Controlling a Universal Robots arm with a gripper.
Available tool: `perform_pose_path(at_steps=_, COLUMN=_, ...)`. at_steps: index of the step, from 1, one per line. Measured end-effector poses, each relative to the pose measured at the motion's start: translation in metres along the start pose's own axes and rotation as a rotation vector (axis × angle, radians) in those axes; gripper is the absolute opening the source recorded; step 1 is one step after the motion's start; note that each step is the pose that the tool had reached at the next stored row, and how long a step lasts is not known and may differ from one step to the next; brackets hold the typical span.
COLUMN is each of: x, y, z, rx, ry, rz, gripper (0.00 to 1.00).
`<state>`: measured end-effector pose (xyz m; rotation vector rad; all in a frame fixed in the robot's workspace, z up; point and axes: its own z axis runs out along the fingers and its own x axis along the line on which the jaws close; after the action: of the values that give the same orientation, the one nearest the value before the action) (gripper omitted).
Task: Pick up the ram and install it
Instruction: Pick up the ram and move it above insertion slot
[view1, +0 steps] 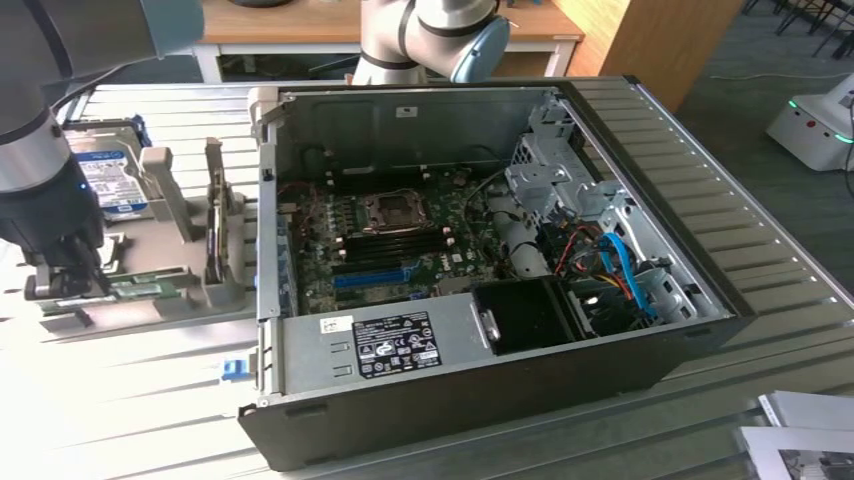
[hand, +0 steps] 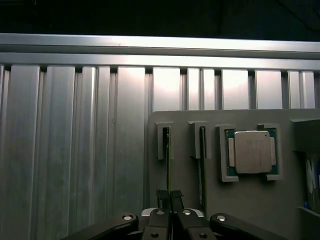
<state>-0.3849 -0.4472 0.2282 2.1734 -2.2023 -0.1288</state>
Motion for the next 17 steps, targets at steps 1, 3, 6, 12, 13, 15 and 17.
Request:
perform_pose_path(at_steps=1, x=0.000, y=0.0001, z=-0.0011, rx=-0.0005, ry=-0.0001, rz=0.000, gripper=0.12)
perform_pose_path(at_steps=3, x=0.000, y=0.0003, z=-0.0036, rx=-0.0011, ry=0.0000, rz=0.000, gripper=0.12)
perform_pose_path(at_steps=6, x=0.000, y=0.0007, z=-0.0075, rx=-0.0016, ry=0.0000, rz=0.000, gripper=0.12)
perform_pose_path(at_steps=12, x=0.000, y=0.0014, z=-0.0152, rx=-0.0028, ry=0.0000, rz=0.000, gripper=0.12)
perform_pose_path(at_steps=13, x=0.000, y=0.0015, z=-0.0164, rx=-0.0030, ry=0.0000, rz=0.000, gripper=0.12)
perform_pose_path(at_steps=15, x=-0.001, y=0.0017, z=-0.0189, rx=-0.0033, ry=0.0000, rz=0.000, gripper=0.12)
perform_pose_path(at_steps=17, x=-0.001, y=0.0019, z=-0.0213, rx=-0.0035, ry=0.0000, rz=0.000, gripper=0.12)
